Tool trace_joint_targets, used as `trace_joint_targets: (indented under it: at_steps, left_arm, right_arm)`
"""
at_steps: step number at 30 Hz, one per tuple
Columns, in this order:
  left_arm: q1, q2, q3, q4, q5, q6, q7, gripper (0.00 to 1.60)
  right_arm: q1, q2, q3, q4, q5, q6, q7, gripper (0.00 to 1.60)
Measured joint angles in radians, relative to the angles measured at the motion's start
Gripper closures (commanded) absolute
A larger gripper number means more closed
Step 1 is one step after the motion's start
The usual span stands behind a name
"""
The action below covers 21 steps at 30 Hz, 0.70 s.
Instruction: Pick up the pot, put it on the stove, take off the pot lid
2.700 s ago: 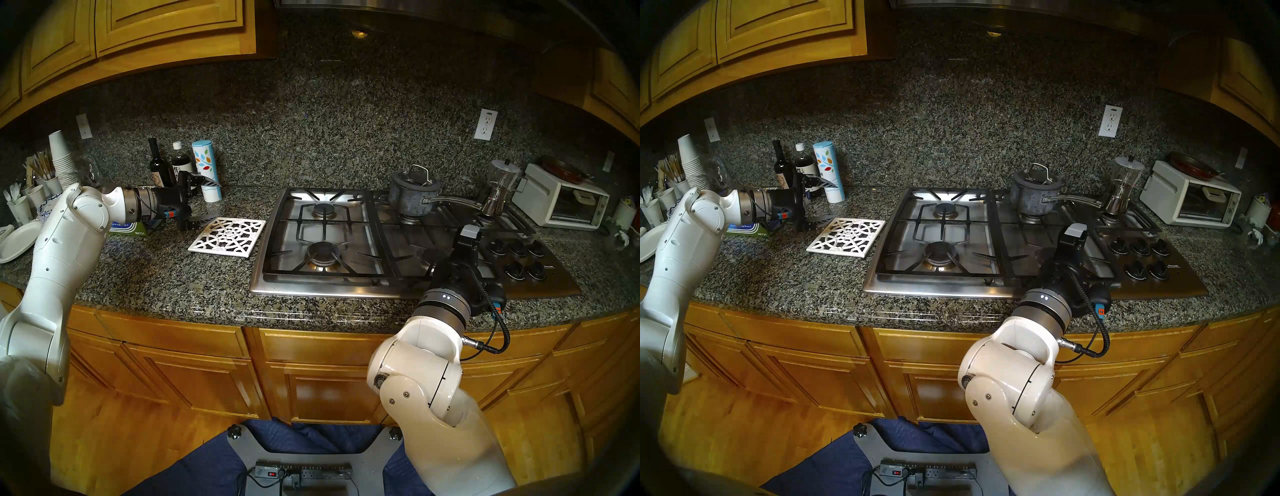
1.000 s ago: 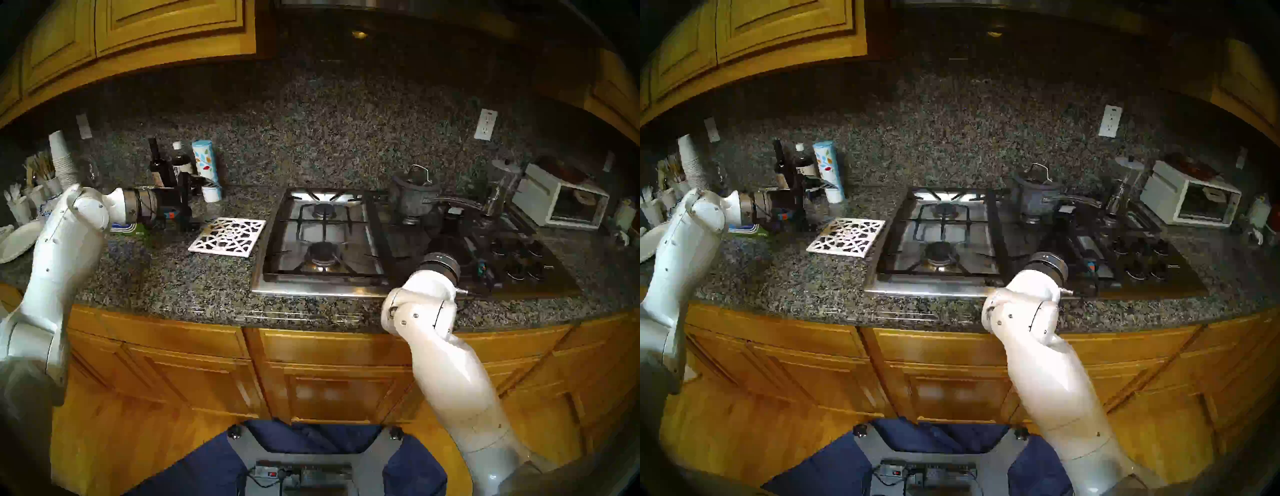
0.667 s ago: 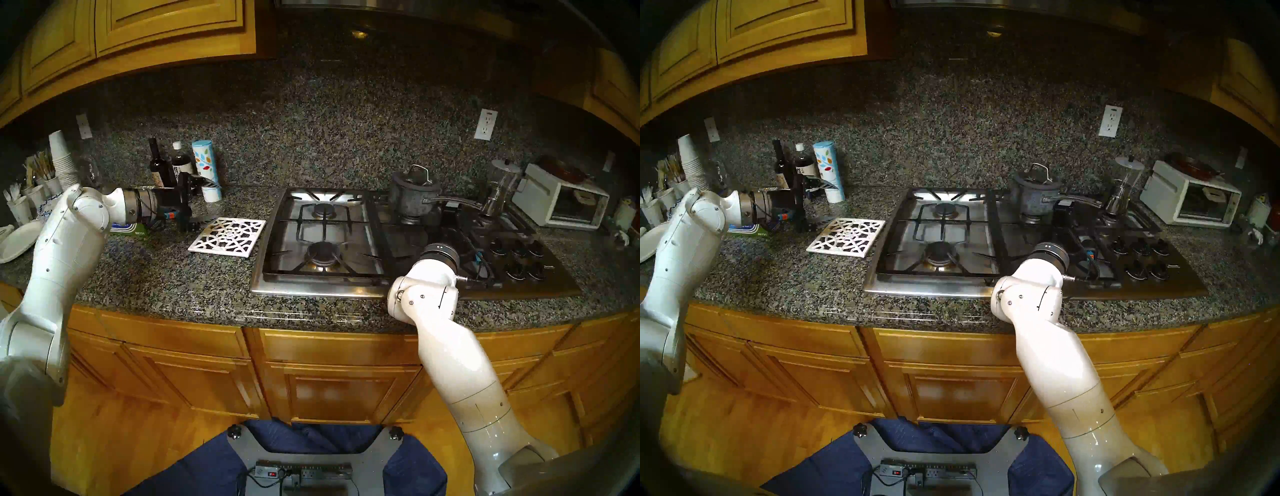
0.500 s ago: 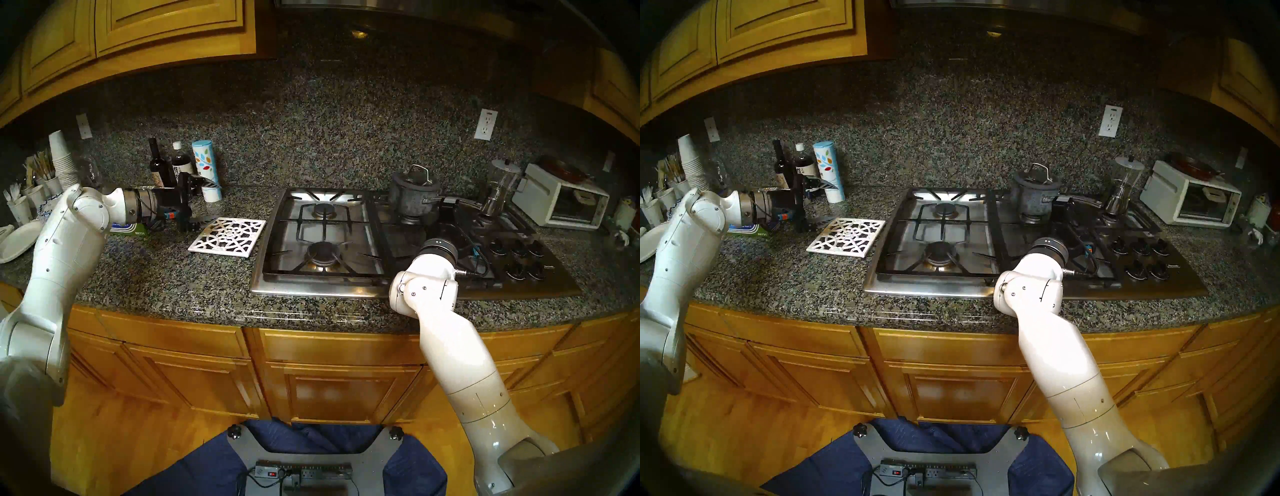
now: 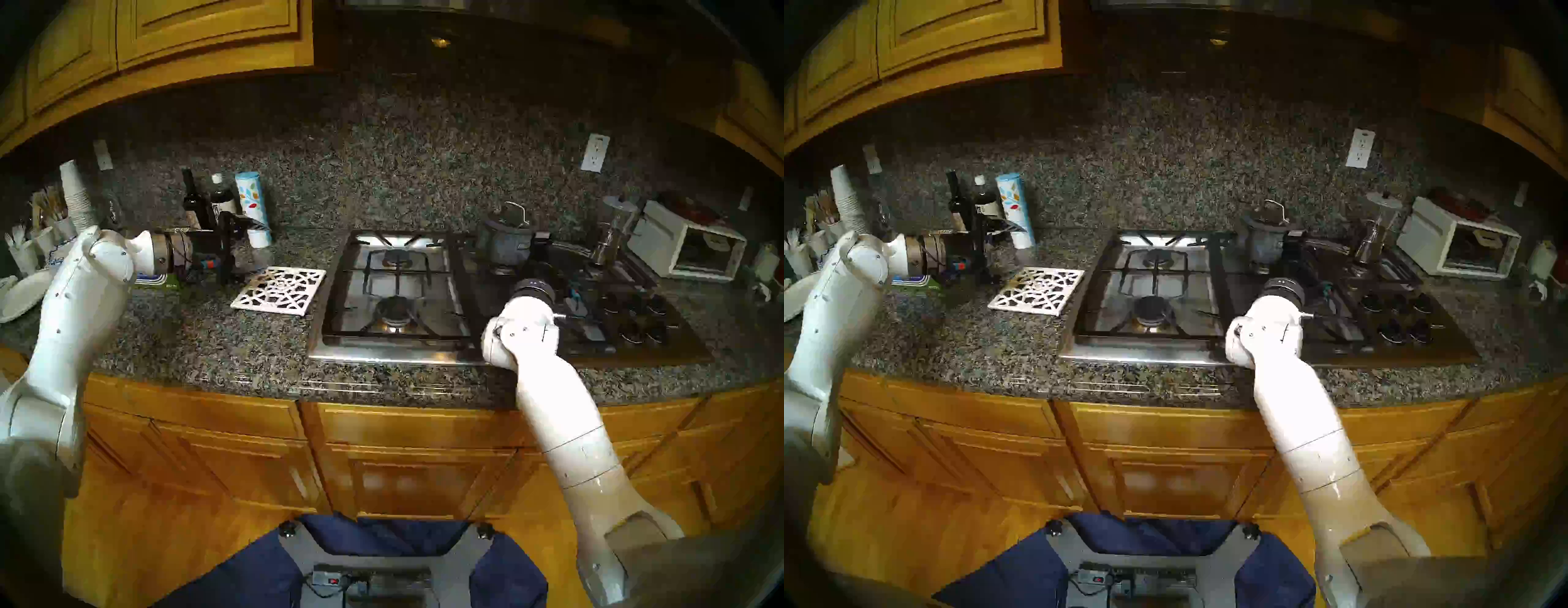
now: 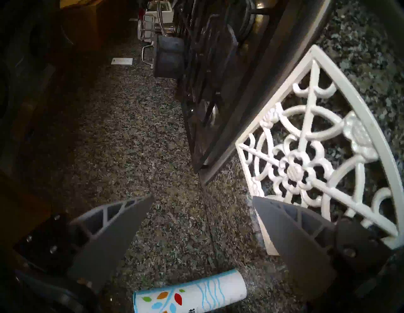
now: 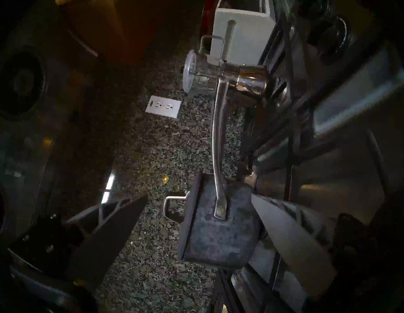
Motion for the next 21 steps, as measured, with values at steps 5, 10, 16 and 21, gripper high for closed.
trace_joint_targets:
  at_steps: [5,10,16,21]
  left_arm:
    - [0.0,0.0,0.0,0.0,0.0,0.0,0.0,0.0]
    - [0.0,0.0,0.0,0.0,0.0,0.0,0.0,0.0]
    - [0.0,0.0,0.0,0.0,0.0,0.0,0.0,0.0]
    - [0.0,0.0,0.0,0.0,0.0,0.0,-0.001,0.0]
  right_arm:
    - [0.032,-0.011,0.015,0.052,0.039,0.024,0.05,0.0]
    - [0.064,-0.02,0.031,0.105,0.074,0.045,0.099,0.0]
    - [0.106,-0.028,0.05,0.182,0.118,0.068,0.167,0.0]
    - [0.136,-0.031,0.066,0.245,0.153,0.083,0.226,0.0]
